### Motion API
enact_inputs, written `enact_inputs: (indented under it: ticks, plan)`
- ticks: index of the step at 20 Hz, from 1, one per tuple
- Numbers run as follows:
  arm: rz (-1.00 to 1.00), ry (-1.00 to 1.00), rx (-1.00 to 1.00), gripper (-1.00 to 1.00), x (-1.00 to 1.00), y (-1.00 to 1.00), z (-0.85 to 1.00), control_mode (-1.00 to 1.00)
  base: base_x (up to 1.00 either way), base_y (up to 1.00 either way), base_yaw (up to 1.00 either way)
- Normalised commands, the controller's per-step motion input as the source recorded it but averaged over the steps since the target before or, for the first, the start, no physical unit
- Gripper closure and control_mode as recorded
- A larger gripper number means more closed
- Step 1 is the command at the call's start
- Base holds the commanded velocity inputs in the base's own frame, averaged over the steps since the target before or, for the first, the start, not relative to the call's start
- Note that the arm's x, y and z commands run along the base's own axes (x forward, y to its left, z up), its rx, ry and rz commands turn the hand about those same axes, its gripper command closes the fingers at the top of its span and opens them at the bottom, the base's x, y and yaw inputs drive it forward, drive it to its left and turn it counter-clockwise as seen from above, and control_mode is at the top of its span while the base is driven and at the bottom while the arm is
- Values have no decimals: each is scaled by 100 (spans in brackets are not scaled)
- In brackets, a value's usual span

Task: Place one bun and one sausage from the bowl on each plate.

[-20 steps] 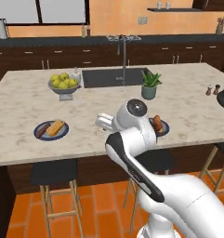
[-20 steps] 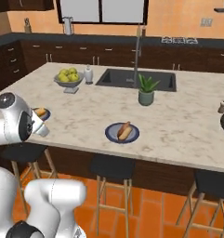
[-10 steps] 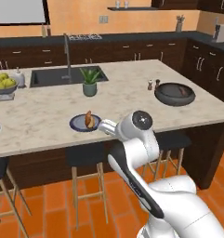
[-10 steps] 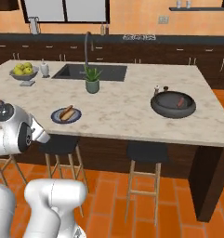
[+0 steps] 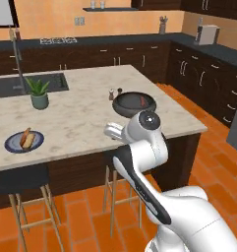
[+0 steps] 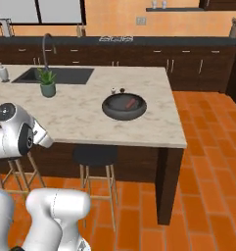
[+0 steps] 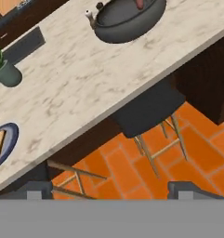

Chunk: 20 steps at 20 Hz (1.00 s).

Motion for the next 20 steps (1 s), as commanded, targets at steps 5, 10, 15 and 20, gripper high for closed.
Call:
enact_inputs:
  ticks: [5,10,15,20]
  plan:
    - [0,0,0,-100,0,0,0,100,46,-100,-3]
    - [0,0,0,-100,0,0,0,100,55,-51,16]
    - [0,0,0,-100,0,0,0,100,41,-42,12]
    - [0,0,0,-100,0,0,0,100,7,-61,0]
